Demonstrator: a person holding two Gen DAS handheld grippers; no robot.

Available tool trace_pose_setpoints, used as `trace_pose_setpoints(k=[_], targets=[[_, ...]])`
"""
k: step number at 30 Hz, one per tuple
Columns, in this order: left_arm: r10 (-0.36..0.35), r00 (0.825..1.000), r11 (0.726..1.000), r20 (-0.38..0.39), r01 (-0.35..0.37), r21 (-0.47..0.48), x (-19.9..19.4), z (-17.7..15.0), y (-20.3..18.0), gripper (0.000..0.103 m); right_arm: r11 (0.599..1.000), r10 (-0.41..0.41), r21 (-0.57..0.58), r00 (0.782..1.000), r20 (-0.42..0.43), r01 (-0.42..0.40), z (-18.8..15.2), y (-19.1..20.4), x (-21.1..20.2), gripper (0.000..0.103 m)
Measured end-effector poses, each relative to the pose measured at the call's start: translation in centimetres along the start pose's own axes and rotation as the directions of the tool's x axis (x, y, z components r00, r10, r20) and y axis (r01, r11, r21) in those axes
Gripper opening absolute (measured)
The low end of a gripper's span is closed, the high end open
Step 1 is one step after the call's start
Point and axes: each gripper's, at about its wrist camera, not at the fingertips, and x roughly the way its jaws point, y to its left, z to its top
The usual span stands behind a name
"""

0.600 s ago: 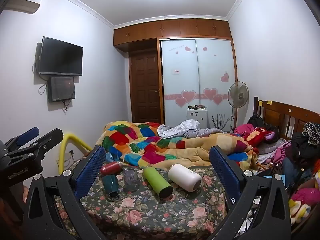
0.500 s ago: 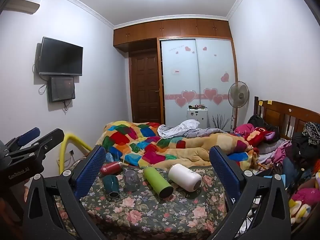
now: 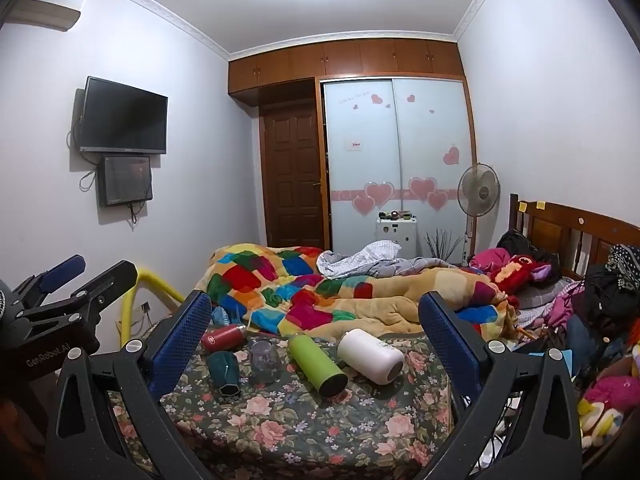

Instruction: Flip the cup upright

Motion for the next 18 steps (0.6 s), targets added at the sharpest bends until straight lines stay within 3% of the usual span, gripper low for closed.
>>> trace_pose_setpoints(k=[18], targets=[[0.003, 1.000, 1.000, 0.000, -0.003, -0.002, 0.08, -0.28, 0.26, 0.103, 1.000, 0.001, -0.001, 1.000, 0.003, -0.001, 0.08, 0.02, -0.05, 0.103]])
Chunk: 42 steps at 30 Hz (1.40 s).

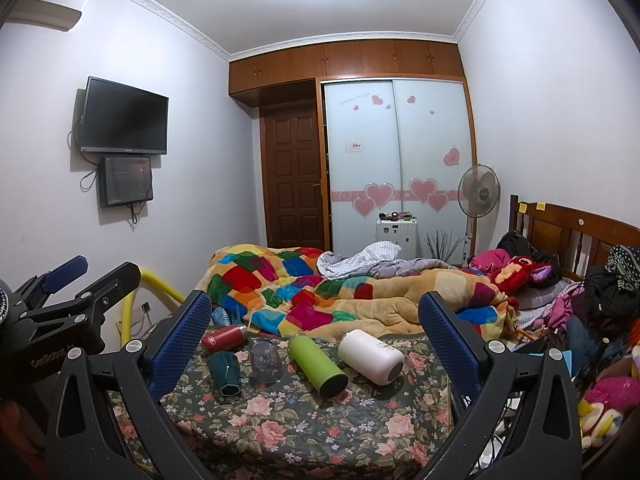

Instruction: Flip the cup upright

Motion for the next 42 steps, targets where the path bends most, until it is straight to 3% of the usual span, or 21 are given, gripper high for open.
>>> trace_pose_setpoints(k=[42], targets=[[0.007, 1.000, 1.000, -0.009, -0.007, -0.014, 0.23, -0.28, 0.28, 0.103, 1.000, 0.000, 0.000, 1.000, 0.002, 0.000, 0.00, 0.12, -0.11, 0.103]])
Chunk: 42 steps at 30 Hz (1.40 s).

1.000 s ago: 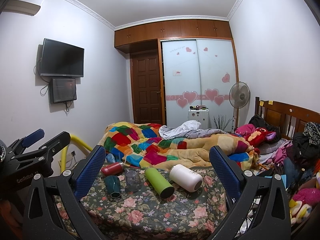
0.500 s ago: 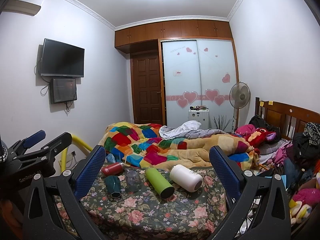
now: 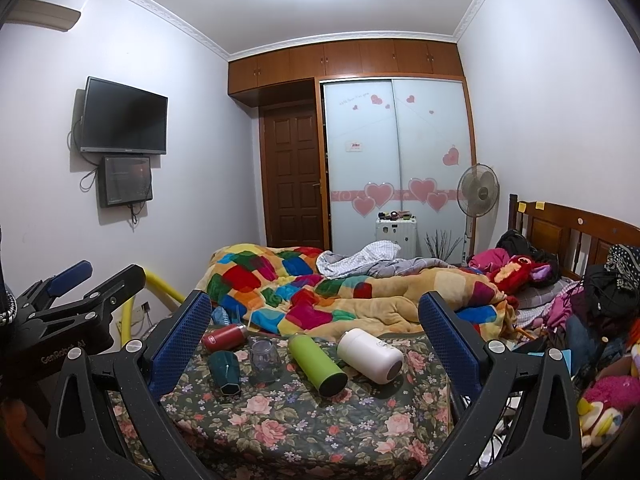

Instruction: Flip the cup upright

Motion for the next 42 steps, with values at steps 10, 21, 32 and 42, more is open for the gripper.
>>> trace_pose_setpoints(k=[10, 21, 32, 42], targets=[[0.001, 1.000, 1.000, -0.015, -0.001, -0.005, 0.8, -0.4, 0.1, 0.103, 1.000, 0.000, 0.002, 1.000, -0.018, 0.000, -0.4, 0.1, 0.3, 0.103], [0.056, 0.979, 0.998, -0.196, -0.063, -0.031, 8.4, -4.3, 2.7, 0.103, 1.000, -0.007, 0.010, 0.995, -0.096, 0.008, -1.7, -0.8, 3.6, 0.103], [0.109, 0.756, 0.980, -0.645, -0.192, -0.058, 23.6, -17.0, 8.0, 0.094, 0.998, -0.029, 0.050, 0.971, -0.236, 0.042, -3.5, -3.2, 8.7, 0.103], [0.061, 0.658, 0.962, -0.750, -0.238, -0.131, 31.9, -21.5, 10.4, 0.093, 0.997, -0.049, 0.042, 0.936, -0.347, 0.068, -5.4, -4.2, 13.0, 0.103]])
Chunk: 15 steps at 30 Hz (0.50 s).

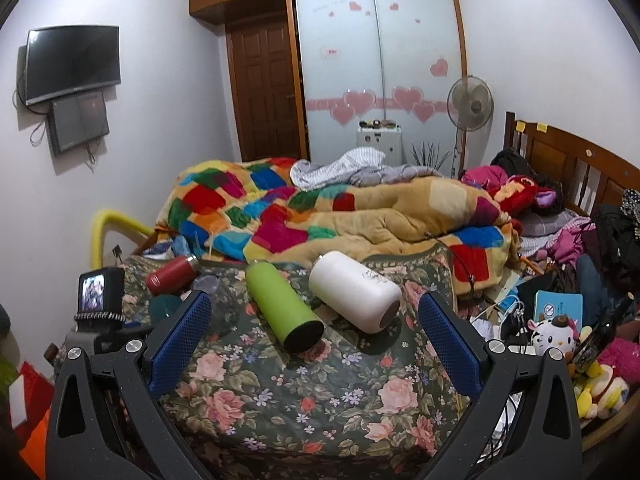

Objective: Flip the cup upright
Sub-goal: 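Move the left gripper to the dark green mug and grasp its body, then lift the dark green mug with the left gripper and carry it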

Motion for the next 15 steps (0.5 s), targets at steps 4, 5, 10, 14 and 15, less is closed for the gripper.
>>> trace_pose_setpoints(k=[4, 5, 10, 14, 15], targets=[[0.024, 0.999, 1.000, -0.026, -0.024, -0.001, 1.8, 0.3, -0.1, 0.091, 1.000, 0.006, -0.005, 1.000, -0.031, -0.006, -0.2, 0.1, 1.2, 0.103], [0.031, 0.999, 1.000, -0.029, -0.031, 0.001, 2.1, 0.3, -0.2, 0.089, 1.000, 0.006, -0.005, 0.999, -0.036, -0.007, 0.0, 0.0, 1.5, 0.103], [0.060, 0.997, 0.998, -0.040, -0.060, 0.005, 3.5, 0.3, -0.2, 0.079, 1.000, 0.000, -0.012, 0.998, -0.063, 0.000, -0.1, 0.1, 2.5, 0.103], [0.095, 0.995, 0.995, -0.023, -0.095, 0.015, 3.7, 0.6, -0.2, 0.075, 1.000, 0.007, -0.014, 0.997, -0.073, -0.008, 0.0, 0.2, 2.8, 0.103], [0.095, 0.995, 0.995, -0.023, -0.095, 0.016, 3.7, 0.6, -0.2, 0.075, 1.000, 0.009, -0.015, 0.997, -0.073, -0.011, 0.0, 0.3, 2.8, 0.103]])
